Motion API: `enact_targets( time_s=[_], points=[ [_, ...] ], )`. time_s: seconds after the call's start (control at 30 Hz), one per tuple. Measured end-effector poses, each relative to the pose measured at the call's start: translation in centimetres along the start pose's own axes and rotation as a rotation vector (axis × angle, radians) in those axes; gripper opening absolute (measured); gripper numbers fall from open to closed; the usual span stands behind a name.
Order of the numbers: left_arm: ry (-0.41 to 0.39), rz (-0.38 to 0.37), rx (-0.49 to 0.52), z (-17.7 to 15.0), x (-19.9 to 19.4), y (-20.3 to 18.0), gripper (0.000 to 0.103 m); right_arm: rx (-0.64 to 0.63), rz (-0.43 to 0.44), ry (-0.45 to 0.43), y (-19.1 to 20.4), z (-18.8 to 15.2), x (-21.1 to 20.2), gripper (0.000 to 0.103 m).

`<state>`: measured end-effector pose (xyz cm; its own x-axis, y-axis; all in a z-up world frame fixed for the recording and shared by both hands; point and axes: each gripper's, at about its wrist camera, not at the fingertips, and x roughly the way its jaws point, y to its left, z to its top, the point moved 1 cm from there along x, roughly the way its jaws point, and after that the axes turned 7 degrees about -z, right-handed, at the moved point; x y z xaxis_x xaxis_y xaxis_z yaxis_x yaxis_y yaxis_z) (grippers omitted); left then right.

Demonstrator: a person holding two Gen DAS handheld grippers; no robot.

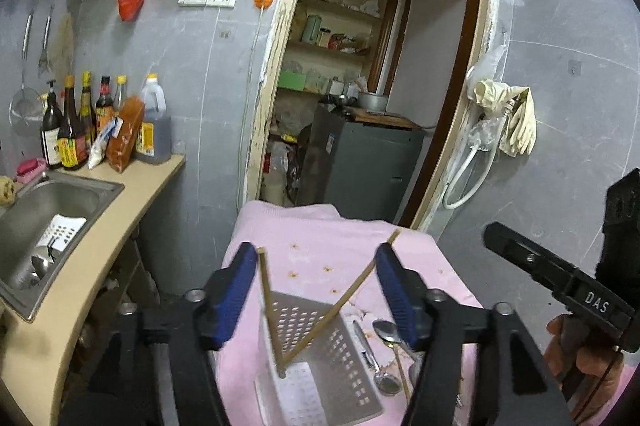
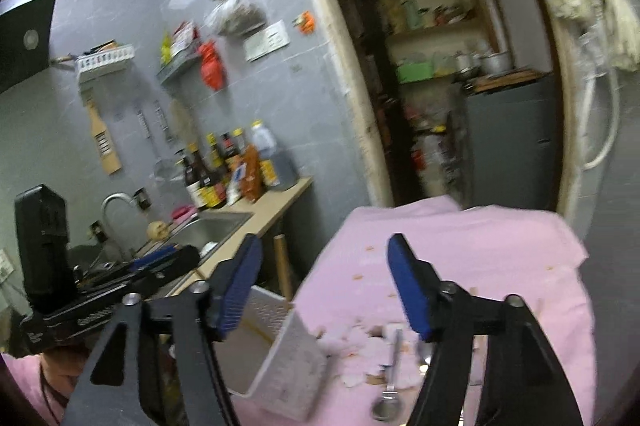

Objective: Organize utensils
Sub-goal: 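Open both tools to drop the chopsticks into the white holder, then move both tools back over the remaining utensils on the table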

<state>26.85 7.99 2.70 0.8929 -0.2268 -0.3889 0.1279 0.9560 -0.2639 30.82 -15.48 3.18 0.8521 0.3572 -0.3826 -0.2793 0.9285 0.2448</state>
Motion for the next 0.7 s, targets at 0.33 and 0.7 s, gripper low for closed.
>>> enact_targets(
  time_s=[0.33, 0.7],
  points=[
    [-0.073, 0.031, 0.073, -0.2, -0.2, -5.6, 0.1, -0.045, -0.236, -0.127, -4.5, 0.6, -5.8, 0.101],
    [-0.079, -0.021, 0.149, -1.7, 1.8, -12.1, 0.101, -0.053, -0.349, -0.142, -9.6, 0.9, -9.6, 0.102]
  ],
)
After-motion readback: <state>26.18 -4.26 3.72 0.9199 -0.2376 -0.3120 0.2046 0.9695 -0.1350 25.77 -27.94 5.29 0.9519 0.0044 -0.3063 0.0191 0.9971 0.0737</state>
